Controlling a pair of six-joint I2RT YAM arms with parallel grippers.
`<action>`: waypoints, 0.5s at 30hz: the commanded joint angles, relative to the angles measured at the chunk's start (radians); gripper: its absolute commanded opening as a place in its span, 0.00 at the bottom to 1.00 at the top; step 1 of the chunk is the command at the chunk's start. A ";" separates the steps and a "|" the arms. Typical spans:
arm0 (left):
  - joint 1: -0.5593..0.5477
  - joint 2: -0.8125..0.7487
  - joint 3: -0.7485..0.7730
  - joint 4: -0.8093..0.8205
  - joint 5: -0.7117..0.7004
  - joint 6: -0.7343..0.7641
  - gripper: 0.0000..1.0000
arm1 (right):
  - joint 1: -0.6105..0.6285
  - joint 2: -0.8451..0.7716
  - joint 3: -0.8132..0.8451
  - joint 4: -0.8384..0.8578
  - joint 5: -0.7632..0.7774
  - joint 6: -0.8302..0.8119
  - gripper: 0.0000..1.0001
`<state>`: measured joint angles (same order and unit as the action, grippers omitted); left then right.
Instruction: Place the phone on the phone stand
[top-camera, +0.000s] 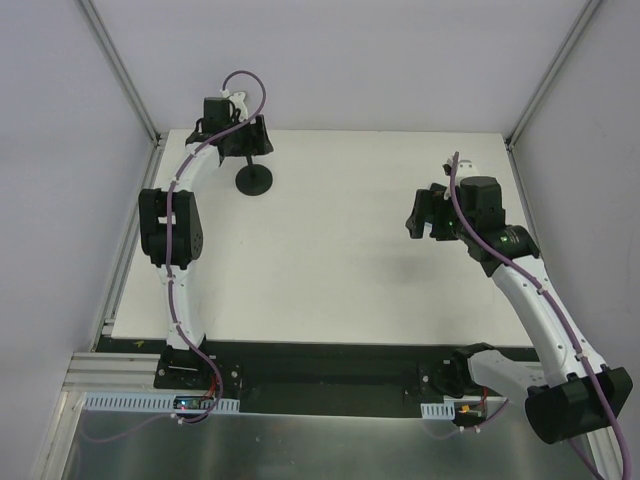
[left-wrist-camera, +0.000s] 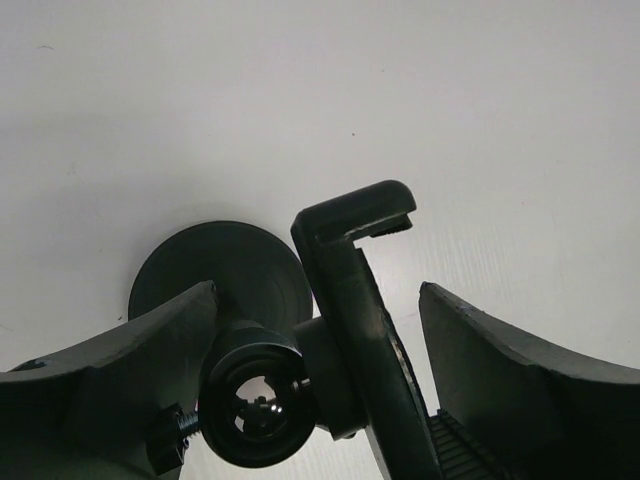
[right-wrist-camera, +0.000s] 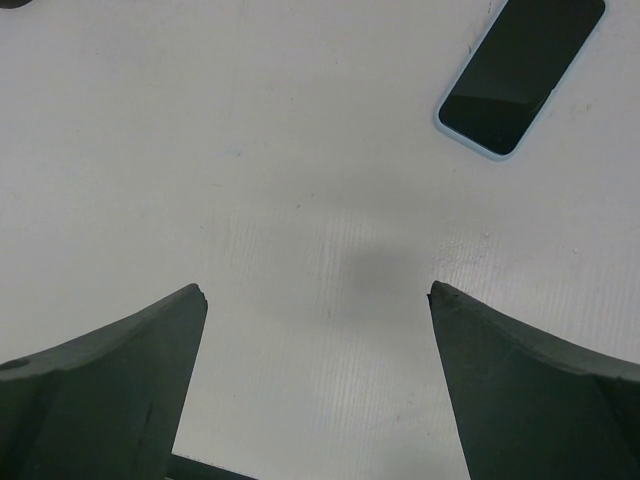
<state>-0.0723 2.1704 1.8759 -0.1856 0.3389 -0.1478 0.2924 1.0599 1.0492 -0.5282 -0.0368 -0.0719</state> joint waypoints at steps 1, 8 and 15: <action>-0.003 -0.046 -0.010 0.011 0.000 0.007 0.71 | 0.005 -0.026 -0.003 0.025 0.011 -0.009 0.96; -0.029 -0.165 -0.144 0.015 -0.035 0.063 0.33 | 0.007 -0.003 -0.009 0.046 -0.018 0.023 0.96; -0.030 -0.259 -0.268 0.009 -0.008 0.053 0.00 | 0.036 -0.003 -0.029 0.057 -0.014 0.050 0.96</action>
<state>-0.0929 2.0247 1.6695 -0.1638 0.3130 -0.1093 0.3065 1.0584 1.0306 -0.5076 -0.0429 -0.0513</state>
